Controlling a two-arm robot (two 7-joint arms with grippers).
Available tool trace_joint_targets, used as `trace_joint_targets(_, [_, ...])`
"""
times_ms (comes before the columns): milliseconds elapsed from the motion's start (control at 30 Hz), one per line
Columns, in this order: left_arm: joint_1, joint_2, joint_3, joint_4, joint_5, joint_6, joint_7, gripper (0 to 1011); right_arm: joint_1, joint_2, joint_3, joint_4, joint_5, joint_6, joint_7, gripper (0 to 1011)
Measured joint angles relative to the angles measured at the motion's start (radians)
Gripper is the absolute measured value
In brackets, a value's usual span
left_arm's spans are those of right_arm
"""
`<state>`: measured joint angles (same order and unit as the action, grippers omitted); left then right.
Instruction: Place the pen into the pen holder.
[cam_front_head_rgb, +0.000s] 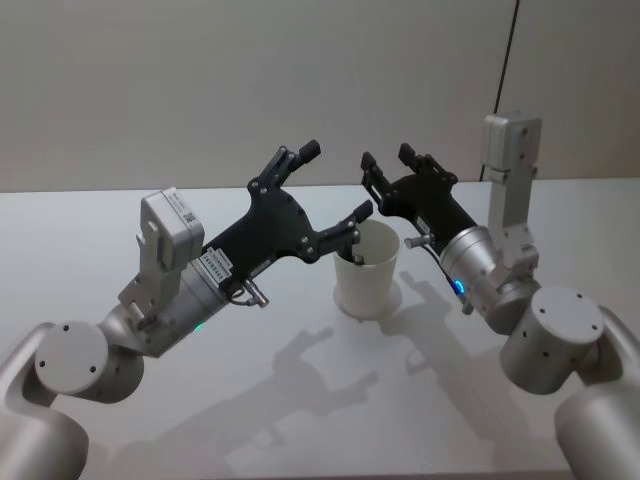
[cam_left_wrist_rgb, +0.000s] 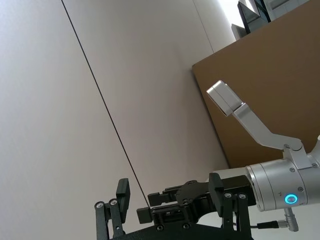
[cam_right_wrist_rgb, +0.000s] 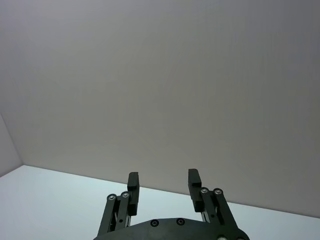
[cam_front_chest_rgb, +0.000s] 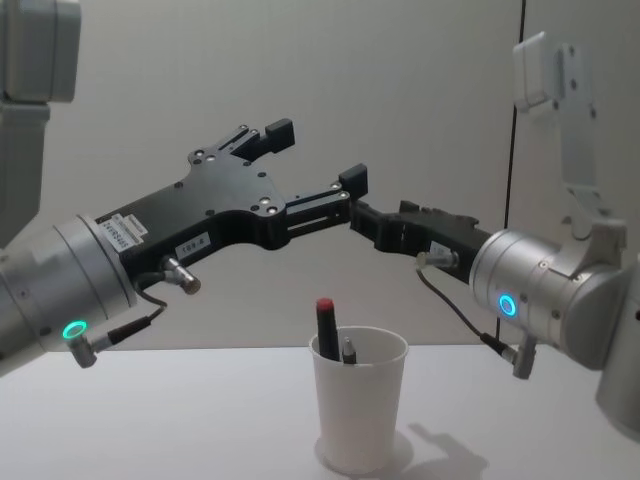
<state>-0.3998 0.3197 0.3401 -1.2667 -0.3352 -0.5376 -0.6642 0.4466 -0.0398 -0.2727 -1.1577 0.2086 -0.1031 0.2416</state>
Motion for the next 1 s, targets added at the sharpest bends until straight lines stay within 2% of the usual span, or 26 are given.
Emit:
trace_joint_targets(200, [0.000, 0.000, 0.000, 0.000, 0.000, 0.000, 0.000, 1003, 0.006, -0.002, 0.001, 0.017, 0.004, -0.003, 0.004, 731])
trace_joint_targets(300, [0.000, 0.000, 0.000, 0.000, 0.000, 0.000, 0.000, 1003, 0.008, -0.003, 0.001, 0.022, 0.006, -0.003, 0.006, 863])
trace_joint_targets(333, [0.000, 0.000, 0.000, 0.000, 0.000, 0.000, 0.000, 1003, 0.009, -0.003, 0.002, 0.023, 0.006, -0.003, 0.006, 863])
trace_joint_targets(500, [0.000, 0.000, 0.000, 0.000, 0.000, 0.000, 0.000, 1003, 0.011, -0.003, 0.002, 0.029, 0.007, -0.004, 0.007, 1000])
trace_joint_targets(1000, [0.000, 0.000, 0.000, 0.000, 0.000, 0.000, 0.000, 1003, 0.014, -0.004, 0.002, 0.038, 0.009, -0.006, 0.009, 1001])
